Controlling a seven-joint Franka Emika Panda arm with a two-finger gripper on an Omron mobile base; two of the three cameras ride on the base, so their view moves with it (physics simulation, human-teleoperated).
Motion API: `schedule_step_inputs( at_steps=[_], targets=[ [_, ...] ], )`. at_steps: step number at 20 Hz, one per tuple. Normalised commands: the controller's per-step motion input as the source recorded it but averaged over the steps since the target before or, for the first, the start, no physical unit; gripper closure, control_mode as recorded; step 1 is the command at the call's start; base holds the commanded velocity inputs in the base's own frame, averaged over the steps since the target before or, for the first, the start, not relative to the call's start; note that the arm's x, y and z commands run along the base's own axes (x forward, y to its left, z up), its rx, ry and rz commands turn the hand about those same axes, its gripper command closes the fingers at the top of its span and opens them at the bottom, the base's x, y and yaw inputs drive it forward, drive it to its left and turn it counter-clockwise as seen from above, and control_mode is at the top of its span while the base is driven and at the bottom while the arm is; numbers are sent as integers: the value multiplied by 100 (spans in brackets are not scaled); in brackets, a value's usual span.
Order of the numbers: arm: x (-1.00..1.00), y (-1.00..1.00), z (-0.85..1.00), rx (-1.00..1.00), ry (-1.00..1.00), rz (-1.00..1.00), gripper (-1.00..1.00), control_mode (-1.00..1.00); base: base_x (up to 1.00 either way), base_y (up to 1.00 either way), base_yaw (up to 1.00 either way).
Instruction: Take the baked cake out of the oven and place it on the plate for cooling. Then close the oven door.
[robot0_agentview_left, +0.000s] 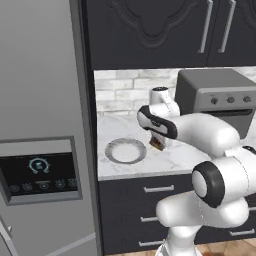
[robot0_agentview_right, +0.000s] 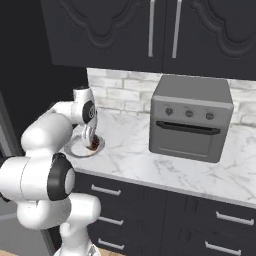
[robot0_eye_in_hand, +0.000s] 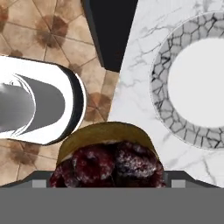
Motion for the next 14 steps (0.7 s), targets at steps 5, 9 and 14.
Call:
schedule_step_inputs(
  at_steps=[5, 9, 14],
  targets=[
    [32, 15, -42, 12, -1, 44, 100, -100, 0, 0, 0],
    [8, 54, -61, 0, -14, 24, 100, -100, 0, 0, 0],
    [0, 58, -32, -5, -36, 5, 100, -100, 0, 0, 0]
  ],
)
